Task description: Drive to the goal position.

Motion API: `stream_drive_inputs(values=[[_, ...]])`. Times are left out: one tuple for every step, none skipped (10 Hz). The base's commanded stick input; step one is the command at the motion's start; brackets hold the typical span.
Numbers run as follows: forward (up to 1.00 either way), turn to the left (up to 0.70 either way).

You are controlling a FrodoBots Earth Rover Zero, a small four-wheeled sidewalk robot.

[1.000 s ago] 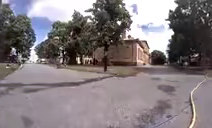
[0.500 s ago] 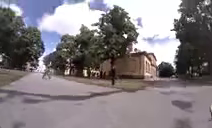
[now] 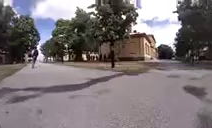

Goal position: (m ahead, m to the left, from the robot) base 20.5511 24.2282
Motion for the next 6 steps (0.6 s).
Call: stream_drive_inputs(values=[[0.7,0.0],[0.7,0.0],[0.7,0.0],[0.7,0.0],[0.7,0.0],[0.7,0.0]])
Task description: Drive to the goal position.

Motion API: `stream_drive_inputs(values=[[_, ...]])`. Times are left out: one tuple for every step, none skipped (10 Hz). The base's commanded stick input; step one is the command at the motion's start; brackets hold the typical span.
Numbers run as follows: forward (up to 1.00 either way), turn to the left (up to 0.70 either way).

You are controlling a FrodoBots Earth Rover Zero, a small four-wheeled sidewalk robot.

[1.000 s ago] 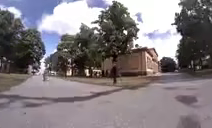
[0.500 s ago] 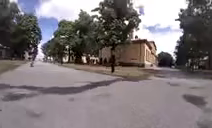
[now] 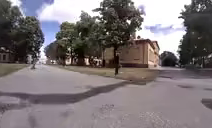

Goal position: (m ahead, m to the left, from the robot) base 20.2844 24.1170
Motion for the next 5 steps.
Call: stream_drive_inputs(values=[[0.7,0.0],[0.7,0.0],[0.7,0.0],[0.7,0.28],[0.7,0.28]])
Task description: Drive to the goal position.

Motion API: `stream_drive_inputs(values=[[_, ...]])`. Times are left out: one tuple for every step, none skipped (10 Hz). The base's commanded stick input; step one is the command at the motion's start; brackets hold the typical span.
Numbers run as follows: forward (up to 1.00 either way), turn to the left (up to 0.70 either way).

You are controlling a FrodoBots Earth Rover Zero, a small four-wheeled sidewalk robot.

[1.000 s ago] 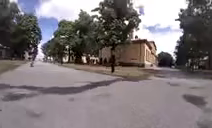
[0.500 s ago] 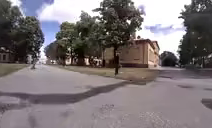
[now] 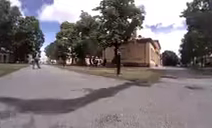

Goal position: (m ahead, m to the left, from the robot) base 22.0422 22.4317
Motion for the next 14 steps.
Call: stream_drive_inputs(values=[[0.7,0.28],[0.7,0.28],[0.7,0.28],[0.7,0.28],[0.7,0.28],[0.7,0.28],[0.7,0.28],[0.7,0.28],[0.7,0.24],[0.7,0.0],[0.7,0.0],[0.7,0.0],[0.7,0.0],[0.7,0.04]])
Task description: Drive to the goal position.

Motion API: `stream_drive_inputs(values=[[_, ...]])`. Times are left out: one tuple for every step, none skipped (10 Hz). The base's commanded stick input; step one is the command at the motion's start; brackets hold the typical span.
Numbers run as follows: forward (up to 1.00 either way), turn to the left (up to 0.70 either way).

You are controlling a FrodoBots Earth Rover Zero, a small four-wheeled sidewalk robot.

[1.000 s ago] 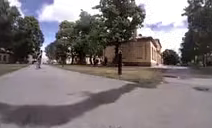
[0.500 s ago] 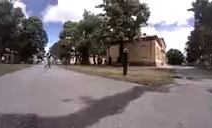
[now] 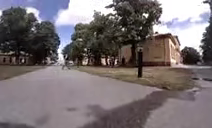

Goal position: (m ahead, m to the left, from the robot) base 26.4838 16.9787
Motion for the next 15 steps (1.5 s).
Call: stream_drive_inputs(values=[[0.7,0.26],[0.7,0.28],[0.7,0.28],[0.7,0.28],[0.7,0.28],[0.7,0.28],[0.7,0.28],[0.7,0.28],[0.7,0.28],[0.7,0.28],[0.7,0.28],[0.7,0.28],[0.7,0.28],[0.7,0.28],[0.7,0.28]])
